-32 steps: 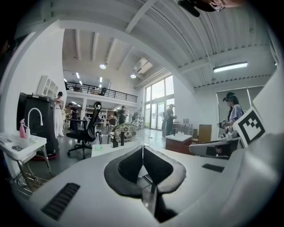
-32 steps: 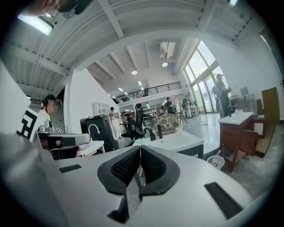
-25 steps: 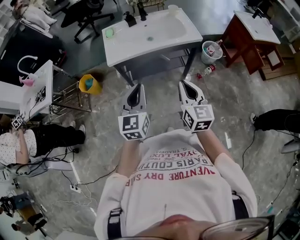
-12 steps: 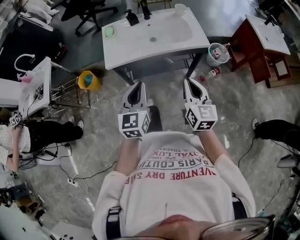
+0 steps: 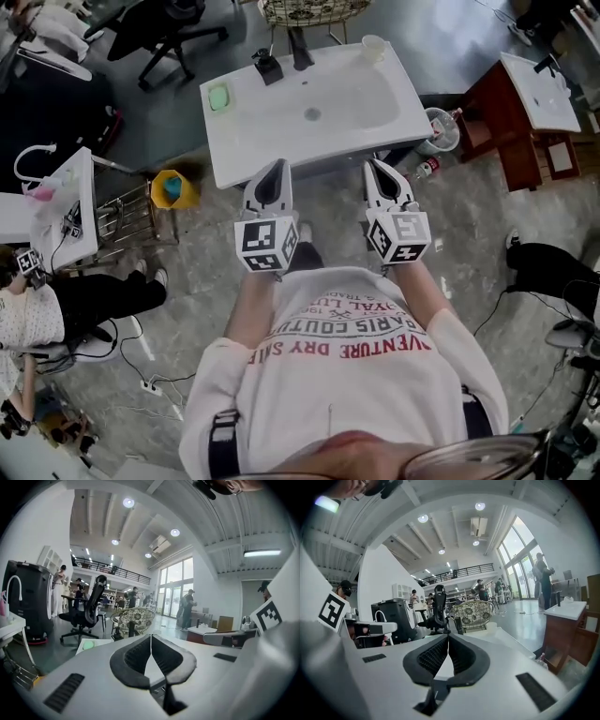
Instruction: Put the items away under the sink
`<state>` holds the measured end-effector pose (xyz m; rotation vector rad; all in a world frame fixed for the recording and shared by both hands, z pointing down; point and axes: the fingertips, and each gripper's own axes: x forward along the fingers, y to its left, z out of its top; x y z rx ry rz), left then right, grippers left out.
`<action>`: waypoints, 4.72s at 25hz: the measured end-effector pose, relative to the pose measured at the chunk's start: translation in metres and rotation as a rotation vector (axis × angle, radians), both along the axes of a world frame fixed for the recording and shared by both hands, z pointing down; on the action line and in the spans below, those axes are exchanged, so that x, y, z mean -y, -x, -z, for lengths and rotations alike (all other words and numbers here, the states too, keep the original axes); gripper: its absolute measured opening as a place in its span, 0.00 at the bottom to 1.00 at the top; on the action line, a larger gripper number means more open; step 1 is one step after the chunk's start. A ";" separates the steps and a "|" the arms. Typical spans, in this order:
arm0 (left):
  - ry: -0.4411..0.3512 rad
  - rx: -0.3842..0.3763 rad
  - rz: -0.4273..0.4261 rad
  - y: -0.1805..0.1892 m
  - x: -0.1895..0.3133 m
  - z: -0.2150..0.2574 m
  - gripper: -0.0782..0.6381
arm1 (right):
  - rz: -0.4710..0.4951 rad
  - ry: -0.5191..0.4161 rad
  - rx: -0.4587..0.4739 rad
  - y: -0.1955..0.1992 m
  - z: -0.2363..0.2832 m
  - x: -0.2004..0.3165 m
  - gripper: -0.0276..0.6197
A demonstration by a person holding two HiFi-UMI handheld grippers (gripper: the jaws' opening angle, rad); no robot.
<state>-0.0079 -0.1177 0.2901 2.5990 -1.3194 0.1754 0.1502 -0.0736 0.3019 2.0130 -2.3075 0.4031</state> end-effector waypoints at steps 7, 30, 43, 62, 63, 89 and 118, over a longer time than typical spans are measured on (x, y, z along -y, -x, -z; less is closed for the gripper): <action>0.005 -0.017 -0.020 0.022 0.114 0.002 0.15 | 0.009 0.002 -0.020 0.030 0.002 0.111 0.08; 0.162 0.000 0.133 0.089 0.253 -0.070 0.15 | 0.166 0.091 -0.084 0.101 -0.064 0.303 0.09; 0.243 0.033 0.237 0.078 0.285 -0.134 0.15 | 0.205 0.140 -0.143 0.111 -0.168 0.389 0.59; 0.307 0.088 0.348 0.107 0.298 -0.184 0.15 | 0.180 0.213 -0.219 0.122 -0.230 0.456 0.63; 0.308 0.089 0.356 0.110 0.299 -0.185 0.15 | 0.174 0.218 -0.225 0.121 -0.230 0.456 0.63; 0.216 0.150 0.235 0.104 0.270 -0.153 0.15 | 0.235 0.254 -0.240 0.117 -0.189 0.411 0.62; 0.110 0.035 -0.105 0.010 0.106 -0.095 0.15 | 0.041 0.116 -0.165 0.051 -0.085 0.130 0.62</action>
